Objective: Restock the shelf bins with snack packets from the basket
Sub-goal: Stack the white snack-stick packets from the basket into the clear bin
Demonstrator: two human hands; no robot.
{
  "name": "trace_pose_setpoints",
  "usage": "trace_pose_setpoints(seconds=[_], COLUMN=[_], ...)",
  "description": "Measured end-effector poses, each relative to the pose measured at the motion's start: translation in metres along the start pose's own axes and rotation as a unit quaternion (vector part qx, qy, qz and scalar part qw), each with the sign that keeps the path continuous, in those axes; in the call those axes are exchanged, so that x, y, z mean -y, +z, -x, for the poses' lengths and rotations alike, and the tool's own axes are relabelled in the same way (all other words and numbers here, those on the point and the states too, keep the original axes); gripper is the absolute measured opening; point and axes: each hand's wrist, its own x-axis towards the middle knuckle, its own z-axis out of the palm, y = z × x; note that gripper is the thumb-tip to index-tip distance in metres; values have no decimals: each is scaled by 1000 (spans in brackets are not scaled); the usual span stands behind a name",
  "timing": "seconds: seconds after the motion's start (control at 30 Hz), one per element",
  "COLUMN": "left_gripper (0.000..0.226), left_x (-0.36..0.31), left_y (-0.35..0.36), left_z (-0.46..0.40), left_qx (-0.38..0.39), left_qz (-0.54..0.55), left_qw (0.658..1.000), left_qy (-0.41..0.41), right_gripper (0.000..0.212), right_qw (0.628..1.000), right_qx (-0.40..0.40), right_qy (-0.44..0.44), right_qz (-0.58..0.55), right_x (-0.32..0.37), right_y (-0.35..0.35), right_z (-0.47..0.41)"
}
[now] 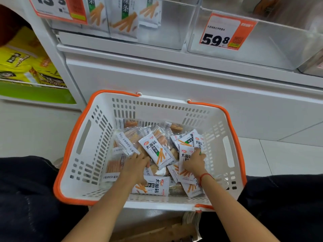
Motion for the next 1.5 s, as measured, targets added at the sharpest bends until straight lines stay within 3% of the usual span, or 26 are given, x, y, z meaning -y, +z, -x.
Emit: trace_pose_setpoints(seconds=[0.1, 0.17, 0.2, 0.33, 0.47, 0.53, 0.63, 0.77, 0.87, 1.03, 1.17, 1.27, 1.4, 1.5], left_gripper=[52, 40, 38, 36, 29, 39, 49, 42, 35, 13, 18, 23, 16, 22], left_x=[-7, -12, -14, -8, 18, 37, 66, 86, 80, 45, 34, 32, 19, 8], left_y=[-3, -7, -8, -8, -13, -25, -54, -83, -82, -56, -29, -18, -11, -7], left_z=[2, 3, 4, 3, 1, 1, 4, 9, 2, -13, -28, -33, -36, -37], left_qx=[-36, -49, -47, -10, 52, 92, 152, 112, 58, 88, 59, 22, 13, 12], left_qz=[-63, -86, -85, -50, 130, 192, 197, 244, 359, 561, 610, 613, 624, 637], left_qw=[997, 995, 995, 999, 987, 970, 953, 940, 907, 794, 748, 748, 746, 743], left_qy=[14, 13, 9, 8, -72, -120, -170, -210, -213, -219, -255, -254, -231, -203], right_gripper=[56, 24, 19, 27, 15, 22, 27, 39, 47, 38, 36, 35, 19, 34], right_qw=[998, 996, 995, 983, 961, 954, 950, 952, 953, 947, 961, 959, 945, 929], right_qx=[33, 76, 93, 150, 182, 196, 197, 124, 87, 140, 203, 233, 245, 239], right_qy=[40, 24, 14, -57, -164, -207, -239, -251, -253, -265, -185, -162, -183, -197], right_qz=[-19, -26, -34, -85, -132, -94, 24, 122, 143, 120, 6, 8, 116, 204], right_x=[-6, -4, -2, 18, 62, 84, 103, 96, 89, 80, 79, 81, 82, 81], right_y=[-4, -5, -5, -17, -24, -16, 6, 35, 41, 39, 37, 31, 41, 50], right_z=[-2, -5, -6, -11, -5, -7, -13, -23, -25, -26, -31, -30, -30, -19])
